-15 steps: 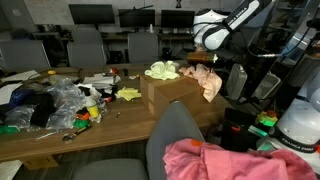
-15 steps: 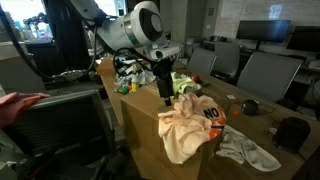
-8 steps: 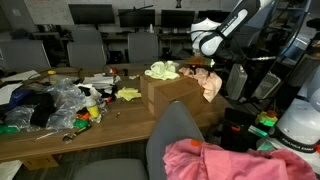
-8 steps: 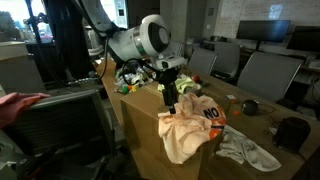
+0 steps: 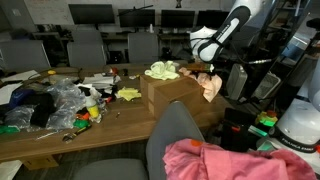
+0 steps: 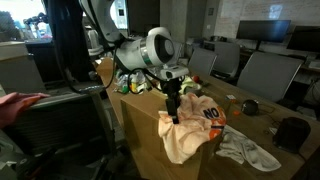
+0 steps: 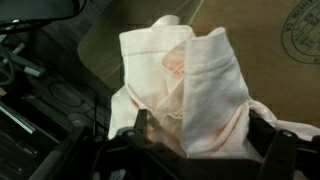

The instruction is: Move the two shirts and the yellow towel from the top of the box to the backrest of the chair

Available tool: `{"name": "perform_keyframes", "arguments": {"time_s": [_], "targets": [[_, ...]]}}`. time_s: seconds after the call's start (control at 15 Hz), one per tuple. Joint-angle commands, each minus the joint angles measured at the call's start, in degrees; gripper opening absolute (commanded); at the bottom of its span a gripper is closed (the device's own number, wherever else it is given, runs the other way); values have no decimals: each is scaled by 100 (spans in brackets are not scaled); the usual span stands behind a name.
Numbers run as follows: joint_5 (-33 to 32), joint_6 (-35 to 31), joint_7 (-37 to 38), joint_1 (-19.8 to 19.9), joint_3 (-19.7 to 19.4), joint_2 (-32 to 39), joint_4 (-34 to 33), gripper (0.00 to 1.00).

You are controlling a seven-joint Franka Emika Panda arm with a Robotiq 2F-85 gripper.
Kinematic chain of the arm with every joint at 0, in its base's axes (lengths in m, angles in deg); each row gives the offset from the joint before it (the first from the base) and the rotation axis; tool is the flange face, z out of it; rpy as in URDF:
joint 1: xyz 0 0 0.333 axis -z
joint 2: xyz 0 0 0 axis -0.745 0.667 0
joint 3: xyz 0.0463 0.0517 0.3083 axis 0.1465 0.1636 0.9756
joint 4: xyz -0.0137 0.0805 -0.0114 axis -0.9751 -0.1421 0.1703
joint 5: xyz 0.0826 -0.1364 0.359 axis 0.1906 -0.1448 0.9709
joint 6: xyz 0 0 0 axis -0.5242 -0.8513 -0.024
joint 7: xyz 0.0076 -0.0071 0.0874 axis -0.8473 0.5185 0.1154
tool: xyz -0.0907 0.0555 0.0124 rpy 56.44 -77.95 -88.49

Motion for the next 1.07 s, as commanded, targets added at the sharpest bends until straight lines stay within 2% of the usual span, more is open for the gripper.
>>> {"name": "perform_keyframes", "arguments": {"time_s": [0.0,0.2,0.53,0.67,1.0], "targets": [[-31,-72,116,-181,-209,97,-107,68],[-21,-70,135,-222,-239,86,-117,42],[83,-3,-26,-258,-183,-108,38,6],[54,86,-108,-332,-139,-342,208,0],[-25,272,-645,-683,219,-1560,1084,3]]}}
